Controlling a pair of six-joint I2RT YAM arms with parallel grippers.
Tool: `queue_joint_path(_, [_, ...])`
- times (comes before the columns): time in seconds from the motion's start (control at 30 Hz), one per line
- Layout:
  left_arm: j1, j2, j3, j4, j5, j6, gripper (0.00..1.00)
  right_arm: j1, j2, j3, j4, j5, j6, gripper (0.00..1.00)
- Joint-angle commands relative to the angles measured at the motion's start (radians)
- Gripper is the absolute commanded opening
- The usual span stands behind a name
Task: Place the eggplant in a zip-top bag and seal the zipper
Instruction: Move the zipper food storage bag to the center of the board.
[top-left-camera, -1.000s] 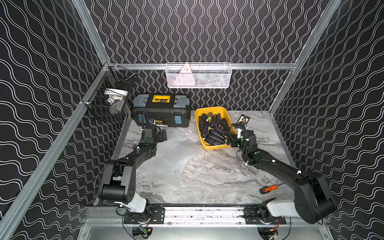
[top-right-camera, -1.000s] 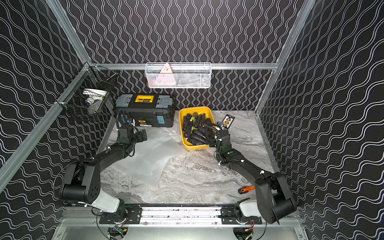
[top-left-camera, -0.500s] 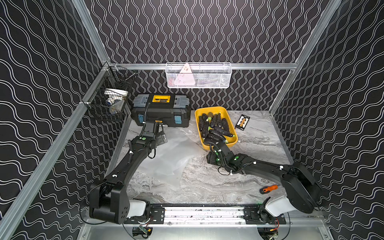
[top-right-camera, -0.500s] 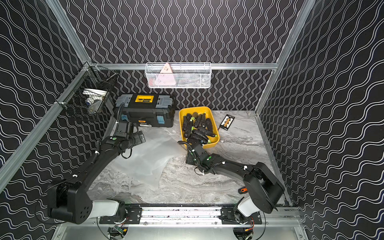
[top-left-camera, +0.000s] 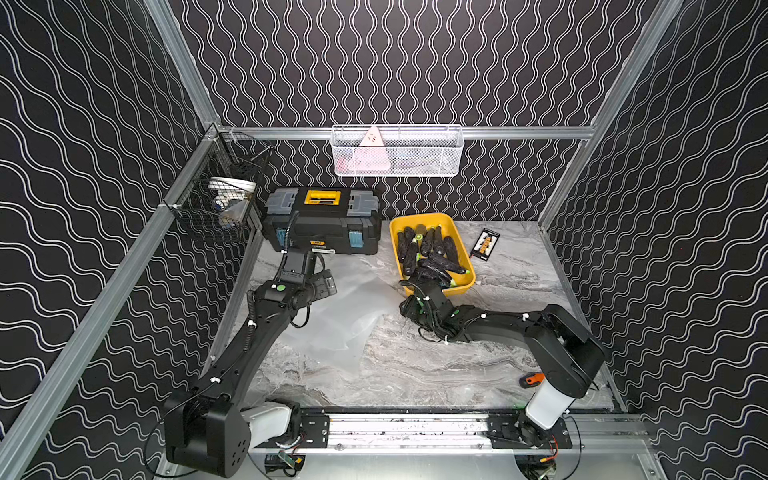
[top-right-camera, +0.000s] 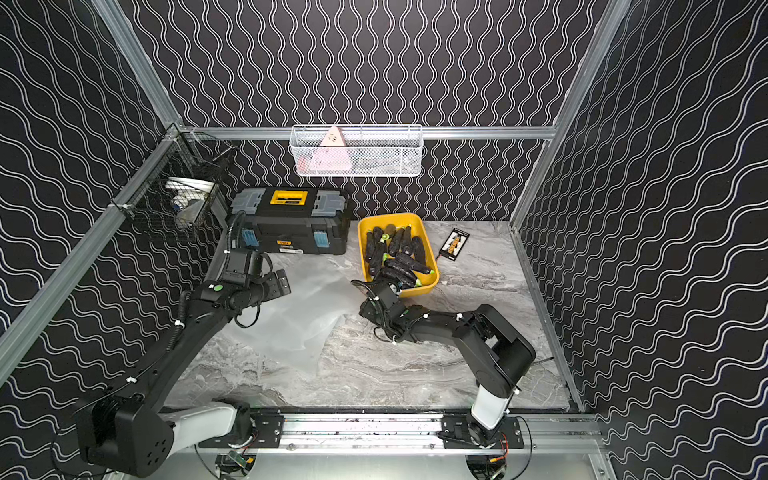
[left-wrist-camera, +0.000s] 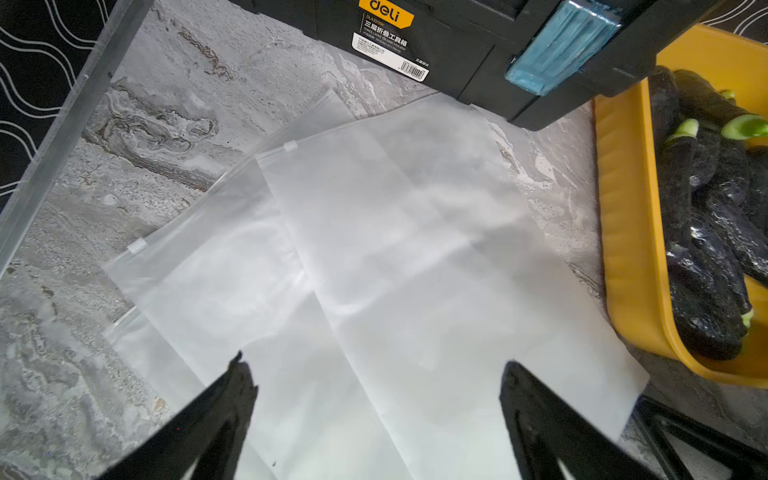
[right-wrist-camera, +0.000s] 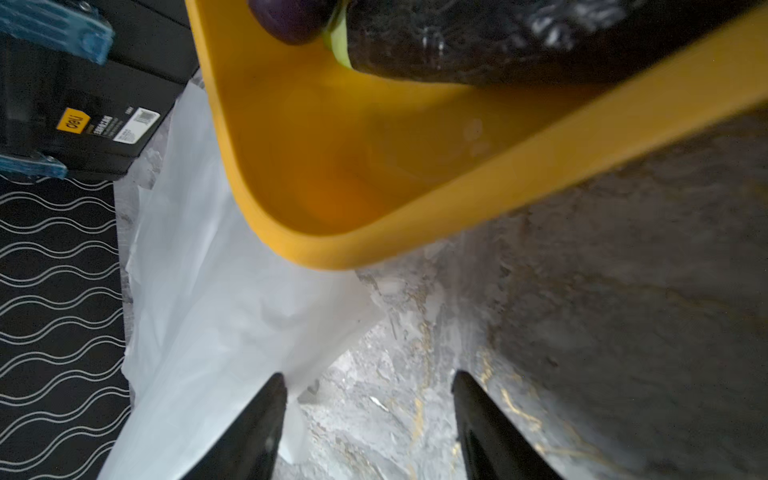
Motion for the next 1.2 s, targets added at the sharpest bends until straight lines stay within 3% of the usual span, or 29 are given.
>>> queue_joint_path(0.0, [-0.001,-0.01,0.011,-0.018,0.015,0.018,0.96,0.002,0.034,0.006,0.116,0.03,0.075,0.64])
queue_joint_path(0.17, [-0.001,-0.026,0.007,-0.032,0.017,0.021,0.96,0.002,0.088,0.003,0.206,0.042,0.123,0.61])
queue_joint_path(0.5, [-0.002,-0.051,0.003,-0.043,0.049,-0.01,0.95,0.016,0.022,-0.05,0.332,0.092,0.178,0.65])
queue_joint_path(0.83, [-0.01,-0.047,0.027,-0.058,0.039,-0.001,0.95,0.025,0.146,0.003,0.404,0.064,0.261,0.62])
queue_joint_path(0.9, [-0.01,-0.045,0.034,-0.06,0.037,0.001,0.94,0.025,0.161,0.011,0.422,0.068,0.264,0.55])
queue_joint_path(1.03, [-0.01,-0.043,0.023,-0.054,0.038,0.001,0.94,0.025,0.182,0.031,0.452,0.078,0.26,0.24])
queue_joint_path(1.17, [-0.009,-0.041,0.029,-0.058,0.029,0.001,0.93,0.026,0.151,0.025,0.453,0.092,0.231,0.04])
